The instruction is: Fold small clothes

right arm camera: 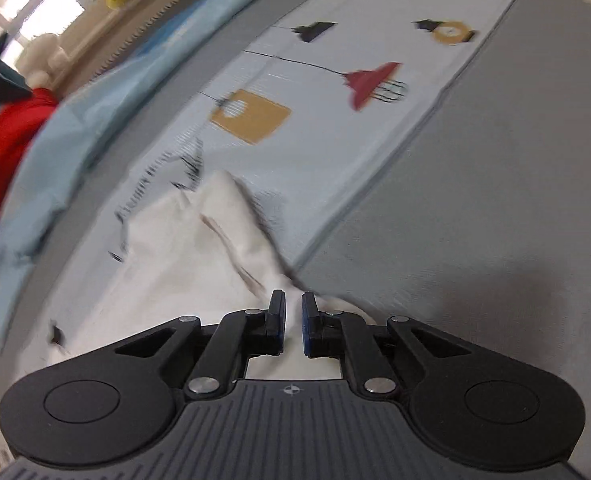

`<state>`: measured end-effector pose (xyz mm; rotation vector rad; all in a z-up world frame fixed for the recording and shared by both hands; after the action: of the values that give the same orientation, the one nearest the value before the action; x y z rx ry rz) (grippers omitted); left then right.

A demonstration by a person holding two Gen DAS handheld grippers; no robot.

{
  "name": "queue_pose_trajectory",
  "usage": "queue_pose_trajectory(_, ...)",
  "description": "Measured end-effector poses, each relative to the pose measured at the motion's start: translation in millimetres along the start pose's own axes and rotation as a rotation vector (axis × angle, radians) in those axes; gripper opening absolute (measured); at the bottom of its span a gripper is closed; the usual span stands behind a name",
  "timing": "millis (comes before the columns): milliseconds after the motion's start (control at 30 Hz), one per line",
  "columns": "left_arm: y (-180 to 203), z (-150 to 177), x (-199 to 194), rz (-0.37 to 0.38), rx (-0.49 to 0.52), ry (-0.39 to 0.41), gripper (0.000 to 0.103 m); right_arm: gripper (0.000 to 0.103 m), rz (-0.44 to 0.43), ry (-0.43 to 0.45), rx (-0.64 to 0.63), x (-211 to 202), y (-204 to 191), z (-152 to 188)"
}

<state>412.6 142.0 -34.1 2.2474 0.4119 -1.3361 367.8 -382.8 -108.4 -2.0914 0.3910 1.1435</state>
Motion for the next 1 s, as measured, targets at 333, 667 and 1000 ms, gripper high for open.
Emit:
queue_pose_trajectory(333, -22.0, 6.4, 23.4, 0.047, -0.094, -0.124, 0.021, 0.030, 0.019, -0.103, -0.005, 35.1, -10.0, -4.9)
queue_pose_trajectory(667, -45.5, 17.0, 25.8, -0.130, -0.127, -0.130, 0.007, 0.031, 0.035, -0.098, -0.026, 36.4, -13.1, -6.0)
queue_pose_trajectory(1000, -20.2, 25.3, 33.7, 0.001, -0.021, -0.181, 0.024, 0.032, 0.031, -0.098, -0.051, 43.2, -15.6, -6.7)
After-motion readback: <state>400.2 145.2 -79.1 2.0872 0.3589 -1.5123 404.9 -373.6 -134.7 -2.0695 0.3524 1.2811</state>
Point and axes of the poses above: each gripper's, at about its wrist camera, not at the fingertips, and x roughly the way its jaws point, y to its right, z to its underside, the point moved 2 cm from there along x, roughly the way its jaws point
